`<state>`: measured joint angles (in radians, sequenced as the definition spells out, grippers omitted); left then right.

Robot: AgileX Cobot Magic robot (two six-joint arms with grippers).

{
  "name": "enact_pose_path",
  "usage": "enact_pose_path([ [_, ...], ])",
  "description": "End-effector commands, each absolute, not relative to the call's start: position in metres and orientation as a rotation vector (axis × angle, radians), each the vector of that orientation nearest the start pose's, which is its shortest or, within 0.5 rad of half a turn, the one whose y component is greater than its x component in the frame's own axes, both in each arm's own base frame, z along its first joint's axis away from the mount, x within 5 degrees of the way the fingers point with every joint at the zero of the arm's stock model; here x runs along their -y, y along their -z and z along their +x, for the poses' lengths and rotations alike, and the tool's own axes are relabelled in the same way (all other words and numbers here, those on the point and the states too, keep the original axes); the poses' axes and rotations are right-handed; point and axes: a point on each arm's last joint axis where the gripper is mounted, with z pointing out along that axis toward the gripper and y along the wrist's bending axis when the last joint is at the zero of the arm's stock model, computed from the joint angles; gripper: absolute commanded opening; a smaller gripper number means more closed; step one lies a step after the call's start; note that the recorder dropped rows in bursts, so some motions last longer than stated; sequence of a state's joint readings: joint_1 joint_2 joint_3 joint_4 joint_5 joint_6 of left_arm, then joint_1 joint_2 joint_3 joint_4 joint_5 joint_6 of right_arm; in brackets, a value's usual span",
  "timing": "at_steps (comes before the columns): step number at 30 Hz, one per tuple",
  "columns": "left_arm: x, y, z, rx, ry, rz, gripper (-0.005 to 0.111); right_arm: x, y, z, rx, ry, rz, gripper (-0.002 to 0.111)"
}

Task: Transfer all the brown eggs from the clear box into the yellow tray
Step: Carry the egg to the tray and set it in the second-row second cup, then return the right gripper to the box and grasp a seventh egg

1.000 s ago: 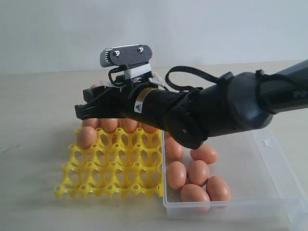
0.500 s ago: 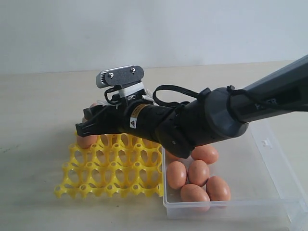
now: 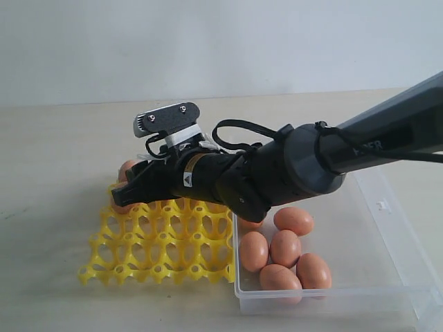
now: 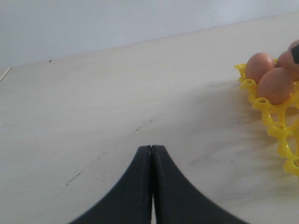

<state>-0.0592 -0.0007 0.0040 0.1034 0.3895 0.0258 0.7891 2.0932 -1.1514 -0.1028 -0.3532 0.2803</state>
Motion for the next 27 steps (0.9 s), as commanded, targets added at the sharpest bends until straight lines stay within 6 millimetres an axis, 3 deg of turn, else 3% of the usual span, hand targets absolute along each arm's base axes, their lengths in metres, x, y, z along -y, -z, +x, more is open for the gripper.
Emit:
enact_pose_path([
  [1,0.000,-0.179,0.053,-1.858,-0.075,0.135,0.000,-0.313,-0.134,0.306,-2.001,-0.627,-0.670,0.052],
  [3,0.000,-0.179,0.053,-1.858,-0.075,0.135,0.000,-0.314,-0.136,0.307,-1.995,-0.624,-0.674,0.065],
  [10,0.000,-0.179,0.053,-1.858,-0.075,0.135,0.000,-0.314,-0.153,0.307,-1.974,-0.626,-0.670,0.063],
  [12,0.000,-0.179,0.053,-1.858,-0.075,0.135,0.000,-0.311,-0.163,0.304,-1.990,-0.602,-0.692,0.051],
  [15,0.000,-0.179,0.053,-1.858,-0.075,0.135,0.000,-0.301,-0.185,0.297,-2.057,-0.516,-0.761,0.016],
  [16,0.000,-0.179,0.053,-1.858,-0.075,0.135,0.000,-0.295,-0.194,0.292,-2.095,-0.465,-0.807,0.001],
  [20,0.000,-0.179,0.053,-1.858,-0.075,0.135,0.000,-0.260,-0.223,0.269,-2.292,-0.225,-1.034,0.000],
  [24,0.000,-0.179,0.053,-1.858,-0.075,0.135,0.000,-0.221,-0.238,0.262,-2.525,-0.093,-1.006,0.000],
  [27,0.000,-0.179,0.053,-1.858,-0.075,0.135,0.000,-0.196,-0.241,0.274,-2.589,-0.051,-0.913,0.001],
])
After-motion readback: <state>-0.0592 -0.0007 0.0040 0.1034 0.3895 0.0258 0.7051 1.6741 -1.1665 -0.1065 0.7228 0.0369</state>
